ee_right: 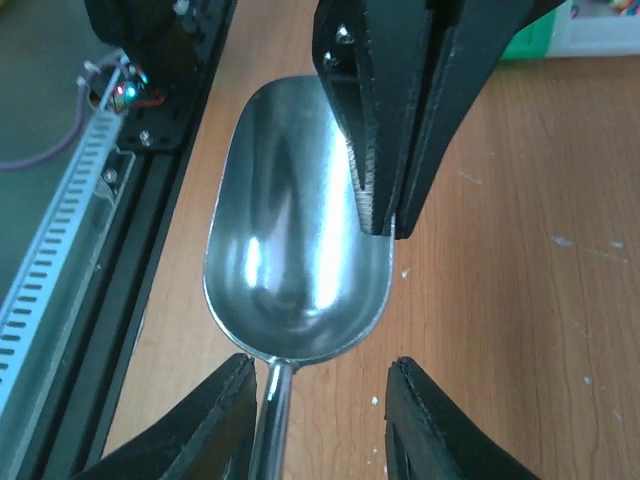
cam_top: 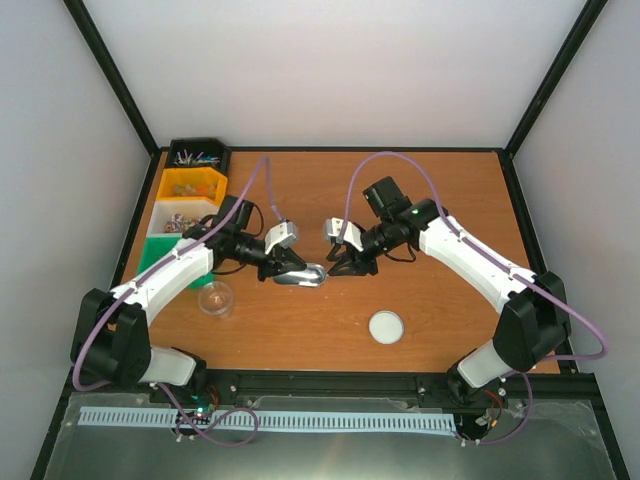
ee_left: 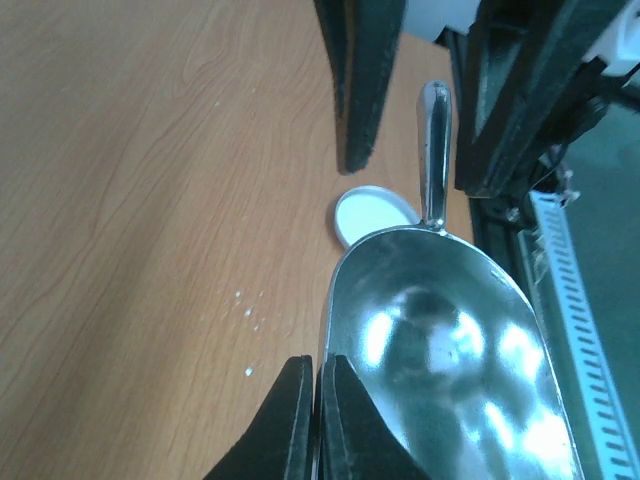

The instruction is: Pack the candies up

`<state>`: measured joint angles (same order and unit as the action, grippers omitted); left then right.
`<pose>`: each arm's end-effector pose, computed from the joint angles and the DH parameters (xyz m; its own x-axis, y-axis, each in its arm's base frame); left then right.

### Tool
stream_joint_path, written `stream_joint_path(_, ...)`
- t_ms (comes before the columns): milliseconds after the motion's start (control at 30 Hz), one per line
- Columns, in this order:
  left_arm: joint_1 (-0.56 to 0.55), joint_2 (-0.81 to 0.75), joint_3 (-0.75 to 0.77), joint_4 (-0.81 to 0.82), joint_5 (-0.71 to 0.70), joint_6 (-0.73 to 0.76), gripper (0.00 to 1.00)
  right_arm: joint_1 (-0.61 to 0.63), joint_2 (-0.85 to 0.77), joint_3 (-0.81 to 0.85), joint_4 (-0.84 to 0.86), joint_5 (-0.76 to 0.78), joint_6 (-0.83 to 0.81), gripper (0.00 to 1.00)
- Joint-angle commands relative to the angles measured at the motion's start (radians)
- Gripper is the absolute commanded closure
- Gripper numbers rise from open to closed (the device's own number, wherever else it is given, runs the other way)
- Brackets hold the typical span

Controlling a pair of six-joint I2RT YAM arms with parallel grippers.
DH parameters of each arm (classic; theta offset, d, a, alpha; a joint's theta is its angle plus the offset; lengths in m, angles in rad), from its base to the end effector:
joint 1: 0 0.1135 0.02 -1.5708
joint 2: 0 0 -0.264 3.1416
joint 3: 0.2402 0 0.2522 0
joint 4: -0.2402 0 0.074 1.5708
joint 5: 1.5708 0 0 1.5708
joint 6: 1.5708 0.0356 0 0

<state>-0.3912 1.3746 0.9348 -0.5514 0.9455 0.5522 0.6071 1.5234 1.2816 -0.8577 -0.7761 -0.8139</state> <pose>0.2364 -0.1287 0.2431 -0.3261 0.4666 -0.8221 0.9453 0.1492 -0.2903 0.2361 0.1944 0.2882 -0.0166 -0.6432 -0.7655 -0.9909 -0.0916 0.0985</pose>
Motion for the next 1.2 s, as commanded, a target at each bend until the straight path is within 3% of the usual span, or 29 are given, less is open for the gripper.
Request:
stream_joint_path(0, 0.044, -0.018, -0.003, 0.097, 0.180, -0.044, 0.99, -0.044, -0.025, -0.005, 0.034, -0.137, 0.039, 0.63)
stream_joint_path(200, 0.081, -0.030, -0.005, 0.119, 0.217, -0.073, 0.99, -0.066, -0.026, -0.020, 0.015, -0.168, 0.038, 0.55)
stream_joint_path(1167, 0.091, -0.023, -0.055, 0.295, 0.177, -0.239, 0.99, -0.089, -0.037, -0.045, 0.113, -0.283, 0.168, 0.78)
